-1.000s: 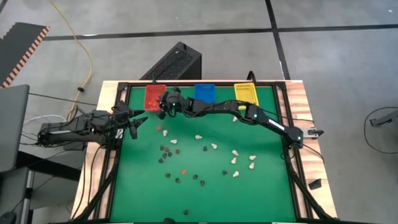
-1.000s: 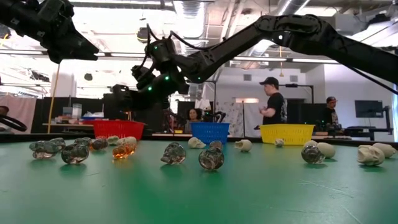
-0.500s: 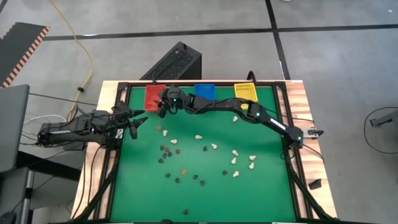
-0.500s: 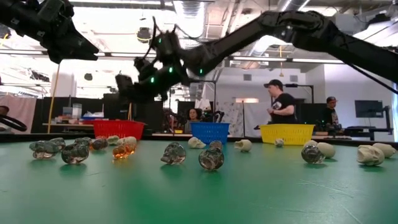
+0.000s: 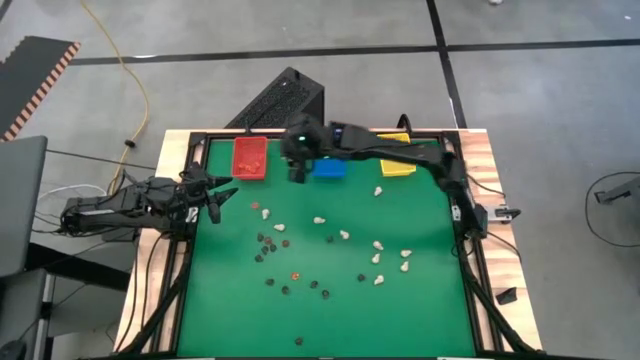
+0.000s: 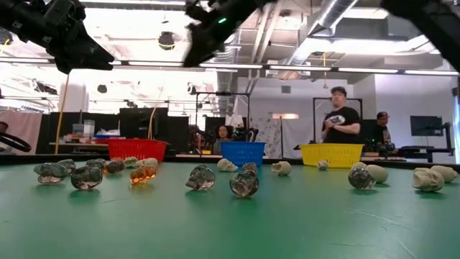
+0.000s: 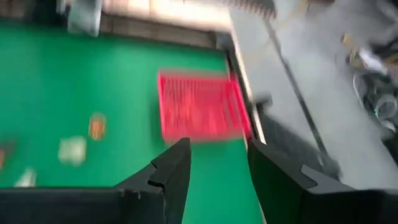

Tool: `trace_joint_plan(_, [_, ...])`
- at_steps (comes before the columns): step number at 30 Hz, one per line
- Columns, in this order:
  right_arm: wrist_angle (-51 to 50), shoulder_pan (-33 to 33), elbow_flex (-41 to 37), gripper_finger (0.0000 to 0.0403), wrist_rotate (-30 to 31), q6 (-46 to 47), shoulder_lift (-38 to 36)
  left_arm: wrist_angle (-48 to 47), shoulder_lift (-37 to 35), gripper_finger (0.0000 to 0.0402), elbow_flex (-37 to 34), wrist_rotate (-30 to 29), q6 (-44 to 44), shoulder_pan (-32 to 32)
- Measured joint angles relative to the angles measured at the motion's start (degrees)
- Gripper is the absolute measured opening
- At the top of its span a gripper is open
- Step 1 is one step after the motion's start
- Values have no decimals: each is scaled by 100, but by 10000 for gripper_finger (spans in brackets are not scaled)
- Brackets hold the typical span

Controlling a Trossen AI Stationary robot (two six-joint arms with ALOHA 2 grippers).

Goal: Sort Halloween decoration
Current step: Put the orange pumpkin toy into the red bin

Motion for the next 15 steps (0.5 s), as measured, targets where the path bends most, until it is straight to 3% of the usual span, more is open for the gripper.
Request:
trace_joint_plan(6, [-2254,-170,-855,176,215,212,-1569,2,0,169,0,-1,-8,1])
trace_joint_plan(10, [-2512,-208,-2080,167,357,686,-3108,2,0,169,0,0,-8,1])
trace_joint_plan(15, [-2165,-41,-3861,161,1041,1662,-5293,2,0,169,0,-1,-8,-1])
